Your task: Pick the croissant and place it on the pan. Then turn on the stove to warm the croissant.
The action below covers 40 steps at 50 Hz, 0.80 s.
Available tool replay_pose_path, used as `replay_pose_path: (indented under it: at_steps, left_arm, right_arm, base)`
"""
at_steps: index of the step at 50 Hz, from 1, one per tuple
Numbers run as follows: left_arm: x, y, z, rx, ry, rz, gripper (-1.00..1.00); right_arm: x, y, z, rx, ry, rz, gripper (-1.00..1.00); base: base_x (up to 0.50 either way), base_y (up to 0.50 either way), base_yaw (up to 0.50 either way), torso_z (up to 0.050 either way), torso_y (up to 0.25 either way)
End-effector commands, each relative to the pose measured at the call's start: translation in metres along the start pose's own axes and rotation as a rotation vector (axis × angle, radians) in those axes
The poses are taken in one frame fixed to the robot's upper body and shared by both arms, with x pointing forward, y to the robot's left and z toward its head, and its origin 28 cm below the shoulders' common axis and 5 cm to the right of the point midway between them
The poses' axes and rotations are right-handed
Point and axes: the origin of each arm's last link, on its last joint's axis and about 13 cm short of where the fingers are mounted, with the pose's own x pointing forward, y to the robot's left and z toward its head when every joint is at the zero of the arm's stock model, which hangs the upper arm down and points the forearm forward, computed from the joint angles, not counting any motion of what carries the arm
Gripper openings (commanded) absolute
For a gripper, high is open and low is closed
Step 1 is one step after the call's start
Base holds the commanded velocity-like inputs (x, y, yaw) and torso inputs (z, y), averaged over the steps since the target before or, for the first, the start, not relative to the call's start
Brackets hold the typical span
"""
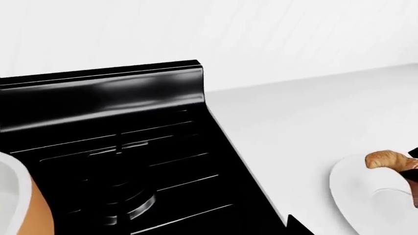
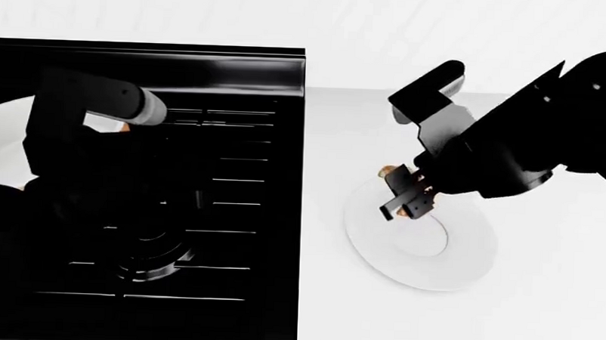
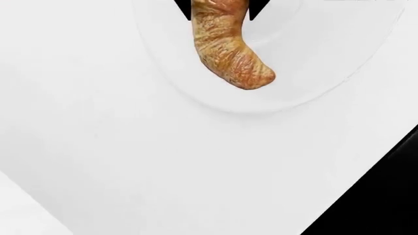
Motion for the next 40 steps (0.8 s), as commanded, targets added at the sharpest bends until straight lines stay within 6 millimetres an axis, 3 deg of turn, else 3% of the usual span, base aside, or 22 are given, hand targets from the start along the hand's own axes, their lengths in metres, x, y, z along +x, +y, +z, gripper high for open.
replay_pose_path:
  at_steps: [1, 40]
  left_arm:
    - [-0.01, -0.005, 0.004, 0.015, -0.037, -0.014, 1.0]
    - [-0.029, -0.015, 0.0, 0.024, -0.191, -0.022, 1.0]
  right_arm:
    - [-0.021, 0.005, -0.006, 0.009, -0.105, -0.021, -1.0]
    - [-0.077, 0.04, -0.055, 0.261, -0.728, -0.118, -1.0]
  base:
    - [0.0, 0.0, 0.0, 0.0, 0.0]
    - [0.0, 0.0, 0.0, 0.0, 0.0]
